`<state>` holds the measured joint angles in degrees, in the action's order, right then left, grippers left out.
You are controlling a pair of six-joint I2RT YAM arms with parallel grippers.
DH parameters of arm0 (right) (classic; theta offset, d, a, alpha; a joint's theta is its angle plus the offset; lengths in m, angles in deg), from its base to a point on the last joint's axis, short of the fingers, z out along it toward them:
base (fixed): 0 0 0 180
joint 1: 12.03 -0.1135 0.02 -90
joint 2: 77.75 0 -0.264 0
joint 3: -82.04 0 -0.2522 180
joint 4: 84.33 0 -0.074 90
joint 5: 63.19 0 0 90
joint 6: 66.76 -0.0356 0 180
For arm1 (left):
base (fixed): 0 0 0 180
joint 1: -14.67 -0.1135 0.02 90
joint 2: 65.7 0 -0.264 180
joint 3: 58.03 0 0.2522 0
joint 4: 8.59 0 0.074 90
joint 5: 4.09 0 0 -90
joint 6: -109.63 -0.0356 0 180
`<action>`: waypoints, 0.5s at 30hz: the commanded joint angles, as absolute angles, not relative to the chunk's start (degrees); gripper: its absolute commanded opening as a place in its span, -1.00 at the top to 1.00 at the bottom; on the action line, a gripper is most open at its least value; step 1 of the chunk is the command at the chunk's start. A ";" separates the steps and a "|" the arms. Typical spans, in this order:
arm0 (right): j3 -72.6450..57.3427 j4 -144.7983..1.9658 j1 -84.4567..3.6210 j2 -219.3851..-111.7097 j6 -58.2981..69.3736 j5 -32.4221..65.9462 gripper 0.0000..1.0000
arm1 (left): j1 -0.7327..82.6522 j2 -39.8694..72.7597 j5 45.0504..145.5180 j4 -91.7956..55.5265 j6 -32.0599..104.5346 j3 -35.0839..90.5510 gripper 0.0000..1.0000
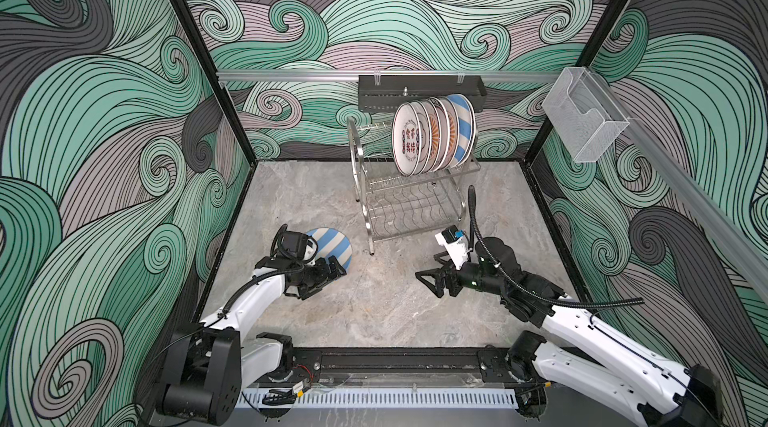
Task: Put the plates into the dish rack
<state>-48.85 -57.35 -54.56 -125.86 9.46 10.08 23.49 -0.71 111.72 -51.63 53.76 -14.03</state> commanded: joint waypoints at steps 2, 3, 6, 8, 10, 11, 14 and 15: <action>-47.22 -57.84 -54.46 -126.04 9.44 9.33 -0.85 | 24.00 -2.07 106.51 -53.98 53.83 -9.90 -0.97; -47.20 -57.99 -54.43 -126.11 9.45 9.11 -0.86 | 23.99 -1.53 104.91 -53.08 52.93 -7.75 -0.97; -46.92 -58.05 -54.43 -126.97 9.26 8.06 -0.86 | 24.01 2.44 100.36 -50.85 50.52 0.75 -0.97; -46.64 -58.06 -54.40 -127.44 9.15 7.39 -0.85 | 23.95 6.81 96.77 -48.91 47.96 6.25 -0.97; -46.52 -58.35 -54.35 -127.73 8.83 6.83 -0.85 | 23.81 12.47 90.01 -48.48 46.45 12.29 -0.97; -46.50 -58.35 -54.44 -127.74 8.74 6.56 -0.86 | 23.39 15.07 88.18 -48.43 44.95 14.82 -0.97; -46.56 -57.74 -54.54 -127.35 8.47 6.11 -0.85 | 22.22 25.58 84.39 -51.37 41.35 25.57 -0.97; -46.74 -57.44 -54.47 -127.18 8.47 6.15 -0.86 | 21.82 28.79 84.45 -52.43 40.70 29.42 -0.97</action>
